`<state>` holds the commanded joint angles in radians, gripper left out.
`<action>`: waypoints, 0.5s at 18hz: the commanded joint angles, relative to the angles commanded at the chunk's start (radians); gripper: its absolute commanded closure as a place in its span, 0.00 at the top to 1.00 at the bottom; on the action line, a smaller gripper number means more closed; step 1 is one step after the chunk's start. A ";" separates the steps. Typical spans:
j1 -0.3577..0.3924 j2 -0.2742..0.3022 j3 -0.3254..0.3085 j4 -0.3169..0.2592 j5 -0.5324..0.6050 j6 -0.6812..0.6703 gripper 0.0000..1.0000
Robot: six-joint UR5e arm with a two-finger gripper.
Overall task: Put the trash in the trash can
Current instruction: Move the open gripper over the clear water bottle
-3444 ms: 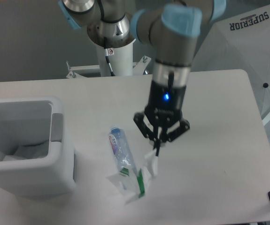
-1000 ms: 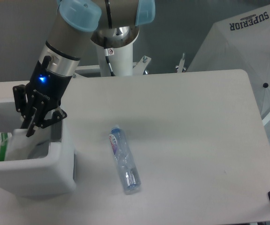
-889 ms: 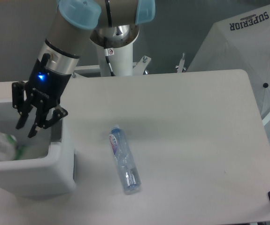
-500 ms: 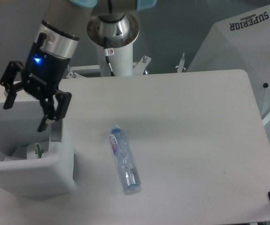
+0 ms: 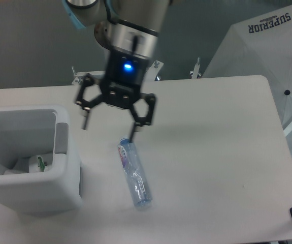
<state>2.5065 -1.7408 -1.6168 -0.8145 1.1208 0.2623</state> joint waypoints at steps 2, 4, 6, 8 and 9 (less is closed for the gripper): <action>-0.006 -0.040 -0.006 -0.005 0.083 0.002 1.00; -0.008 -0.083 -0.014 -0.003 0.114 -0.003 1.00; -0.009 -0.123 -0.014 -0.003 0.126 -0.008 1.00; -0.023 -0.195 -0.003 0.000 0.142 -0.005 1.00; -0.025 -0.219 0.008 0.000 0.143 -0.005 1.00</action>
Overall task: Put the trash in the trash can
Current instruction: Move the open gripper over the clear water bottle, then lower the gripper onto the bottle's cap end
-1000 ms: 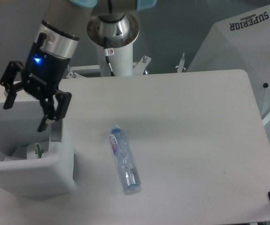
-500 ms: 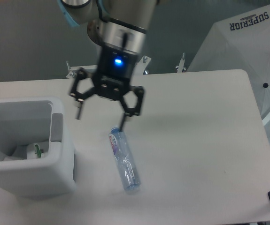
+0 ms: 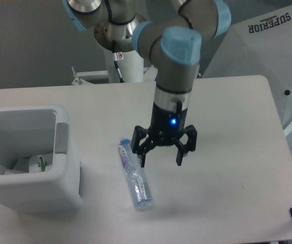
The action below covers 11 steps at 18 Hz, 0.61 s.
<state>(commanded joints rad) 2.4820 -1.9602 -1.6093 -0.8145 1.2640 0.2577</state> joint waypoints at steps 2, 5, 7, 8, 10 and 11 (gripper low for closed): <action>-0.005 -0.025 0.002 -0.002 0.024 0.002 1.00; -0.034 -0.075 0.011 -0.002 0.067 0.006 1.00; -0.060 -0.095 0.023 -0.002 0.106 0.000 1.00; -0.074 -0.103 0.023 -0.002 0.109 0.000 1.00; -0.078 -0.127 0.023 -0.002 0.127 -0.003 1.00; -0.090 -0.140 0.025 -0.002 0.138 -0.005 1.00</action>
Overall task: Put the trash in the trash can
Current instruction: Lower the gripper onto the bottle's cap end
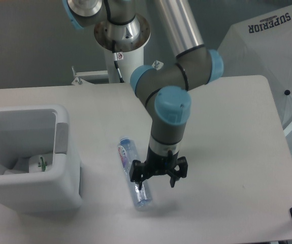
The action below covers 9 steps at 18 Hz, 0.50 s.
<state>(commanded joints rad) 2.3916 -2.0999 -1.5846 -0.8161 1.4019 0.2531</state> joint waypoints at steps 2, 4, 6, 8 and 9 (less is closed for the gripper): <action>-0.008 -0.011 0.002 0.000 0.022 0.000 1.00; -0.011 -0.029 0.008 0.002 0.023 0.000 1.00; -0.011 -0.034 0.009 0.002 0.023 0.000 1.00; -0.020 -0.041 0.015 0.000 0.026 0.000 1.00; -0.022 -0.045 0.015 0.002 0.026 0.000 1.00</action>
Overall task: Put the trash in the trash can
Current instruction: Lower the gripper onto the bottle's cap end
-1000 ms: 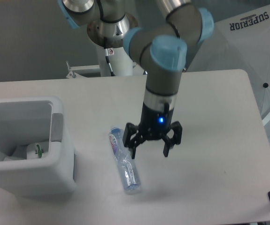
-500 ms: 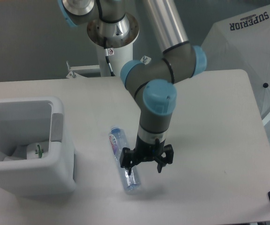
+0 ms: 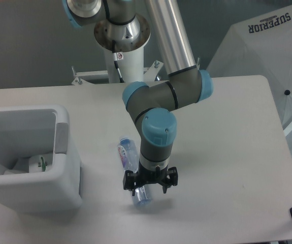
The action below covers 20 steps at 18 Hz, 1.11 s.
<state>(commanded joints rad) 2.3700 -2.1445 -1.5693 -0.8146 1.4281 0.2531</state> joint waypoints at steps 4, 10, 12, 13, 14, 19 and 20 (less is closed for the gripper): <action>-0.014 -0.006 0.002 0.000 -0.002 0.000 1.00; -0.017 -0.038 0.006 0.000 0.038 -0.002 1.00; -0.017 -0.043 0.008 0.000 0.041 -0.002 1.00; -0.017 -0.049 0.009 0.000 0.041 -0.002 1.00; -0.017 -0.055 0.011 0.000 0.040 -0.002 1.00; -0.031 -0.083 0.035 0.003 0.035 0.000 1.00; -0.032 -0.086 0.034 0.002 0.038 0.000 1.00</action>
<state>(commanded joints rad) 2.3378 -2.2304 -1.5355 -0.8130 1.4665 0.2531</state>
